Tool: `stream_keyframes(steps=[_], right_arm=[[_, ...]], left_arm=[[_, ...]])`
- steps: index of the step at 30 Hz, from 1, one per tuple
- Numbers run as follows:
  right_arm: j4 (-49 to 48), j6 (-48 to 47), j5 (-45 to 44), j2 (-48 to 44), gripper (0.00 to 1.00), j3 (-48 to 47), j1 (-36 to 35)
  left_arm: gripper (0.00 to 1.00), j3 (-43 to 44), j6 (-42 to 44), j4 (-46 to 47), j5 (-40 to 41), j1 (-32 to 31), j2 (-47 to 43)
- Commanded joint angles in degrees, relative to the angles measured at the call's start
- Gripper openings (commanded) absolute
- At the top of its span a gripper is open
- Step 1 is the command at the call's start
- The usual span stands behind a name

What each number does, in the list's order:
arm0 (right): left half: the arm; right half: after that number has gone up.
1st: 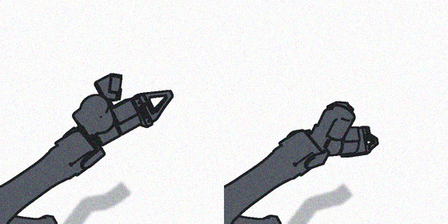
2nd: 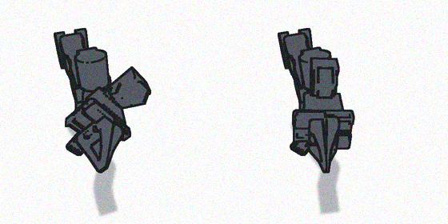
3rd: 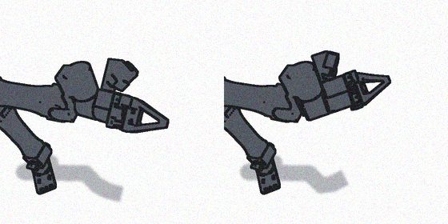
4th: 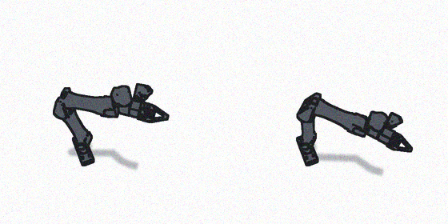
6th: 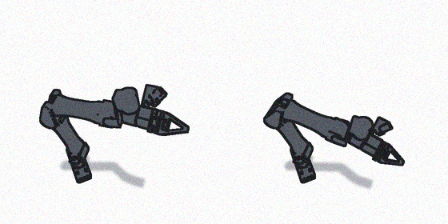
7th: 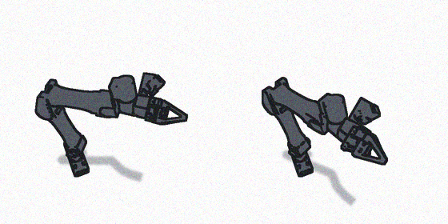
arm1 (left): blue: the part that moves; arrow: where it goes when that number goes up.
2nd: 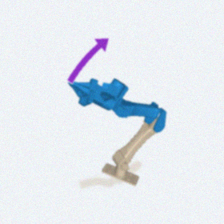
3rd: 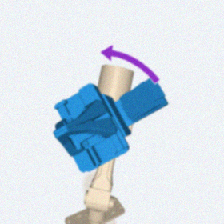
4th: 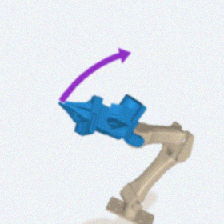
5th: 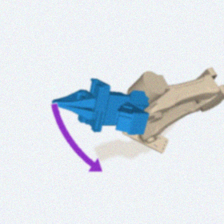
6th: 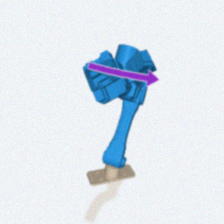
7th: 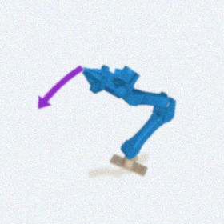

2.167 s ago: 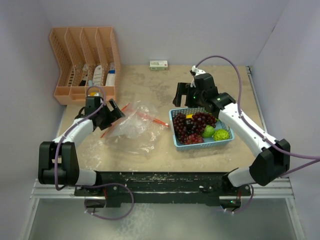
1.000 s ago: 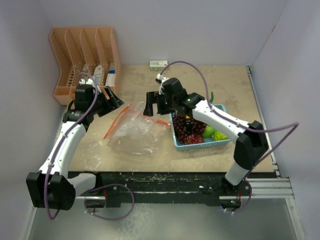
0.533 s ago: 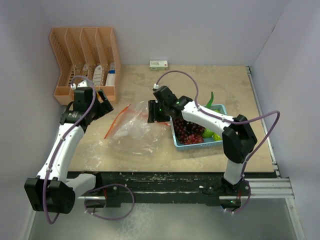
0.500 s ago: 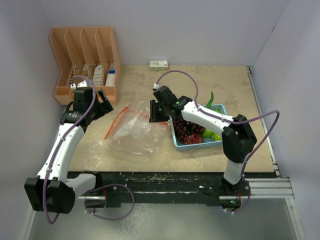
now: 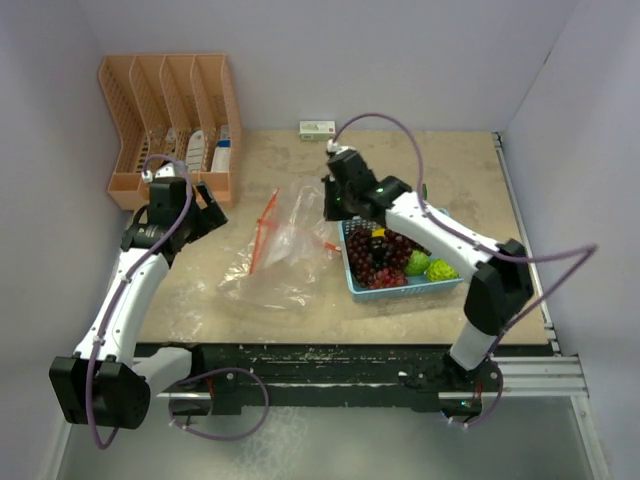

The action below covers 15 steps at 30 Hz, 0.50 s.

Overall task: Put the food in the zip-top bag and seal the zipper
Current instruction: Pick up the zipper food storage bag at the center of the board.

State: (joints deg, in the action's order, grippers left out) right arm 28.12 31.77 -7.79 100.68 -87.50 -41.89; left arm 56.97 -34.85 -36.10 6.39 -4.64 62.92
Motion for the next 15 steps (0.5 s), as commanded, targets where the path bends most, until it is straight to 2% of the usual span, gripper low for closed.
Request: stream_keyframes(steps=[1, 4, 7, 15], right_arm=[[-5.0, -6.2, 8.1, -11.6, 0.0, 1.8, 6.2], [-7.8, -7.8, 17.2, -16.0, 0.0, 3.8, 10.4], [-6.9, -10.8, 22.6, -18.0, 0.0, 3.3, 12.7], [-3.6, -14.1, 34.7, -22.1, 0.0, -5.3, 13.5]], left_arm=[[0.96, -0.1, -0.1, 2.9, -0.4, -0.1, -0.1], [0.97, 0.0, 0.0, 3.9, -1.4, -0.1, 0.4], [0.97, -0.2, 0.1, 5.4, -3.4, -0.1, 1.2], [0.97, -3.9, -3.8, 16.6, -14.2, 0.0, 2.7]])
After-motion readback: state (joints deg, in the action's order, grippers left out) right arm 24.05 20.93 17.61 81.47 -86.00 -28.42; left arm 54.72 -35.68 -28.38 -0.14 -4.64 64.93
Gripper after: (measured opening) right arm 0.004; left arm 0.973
